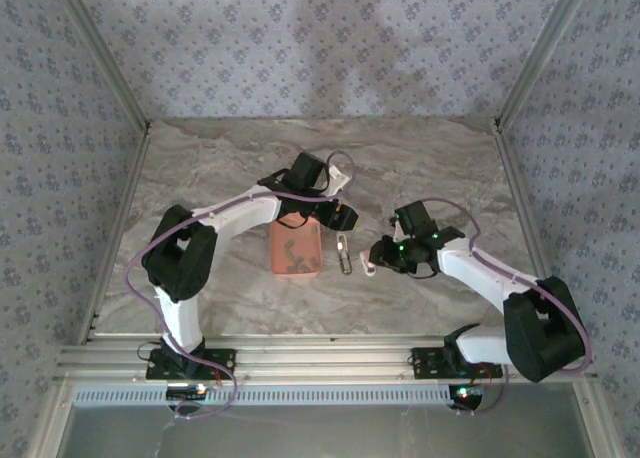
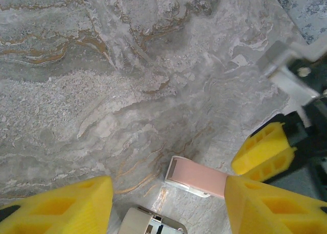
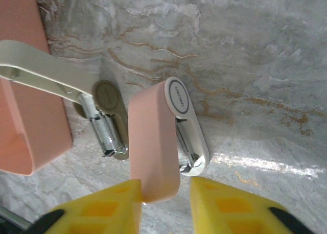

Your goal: Load the staples into the stapler

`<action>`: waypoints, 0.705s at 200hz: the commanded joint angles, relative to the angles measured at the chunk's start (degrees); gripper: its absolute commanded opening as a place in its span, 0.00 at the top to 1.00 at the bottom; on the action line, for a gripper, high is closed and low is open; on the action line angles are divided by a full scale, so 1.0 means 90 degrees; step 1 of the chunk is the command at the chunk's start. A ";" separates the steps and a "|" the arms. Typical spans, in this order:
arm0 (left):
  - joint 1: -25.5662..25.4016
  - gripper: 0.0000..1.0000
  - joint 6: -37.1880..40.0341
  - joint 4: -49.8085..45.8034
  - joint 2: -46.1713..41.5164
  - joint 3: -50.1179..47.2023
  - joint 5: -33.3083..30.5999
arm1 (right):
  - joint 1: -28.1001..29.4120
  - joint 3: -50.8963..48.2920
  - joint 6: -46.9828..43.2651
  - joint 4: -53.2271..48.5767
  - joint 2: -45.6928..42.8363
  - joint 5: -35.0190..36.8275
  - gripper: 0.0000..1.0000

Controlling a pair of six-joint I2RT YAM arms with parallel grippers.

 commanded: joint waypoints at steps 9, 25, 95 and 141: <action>0.0019 0.40 0.0025 -0.0010 0.0129 -0.0060 0.0015 | 0.0062 -0.0542 0.0091 -0.0183 0.0444 0.0357 0.81; 0.0017 0.40 0.0003 0.0017 0.0169 -0.0058 0.0042 | 0.0017 -0.0797 0.0086 -0.0177 0.0600 0.0312 0.83; 0.0023 0.39 0.0051 -0.0160 0.0171 -0.0055 -0.0033 | 0.0037 0.0012 -0.0144 -0.0463 -0.0759 0.0514 0.64; -0.0038 0.39 0.0172 -0.0422 0.0446 0.0050 -0.0111 | 0.0012 -0.0074 -0.0142 -0.0393 -0.1156 0.0403 0.63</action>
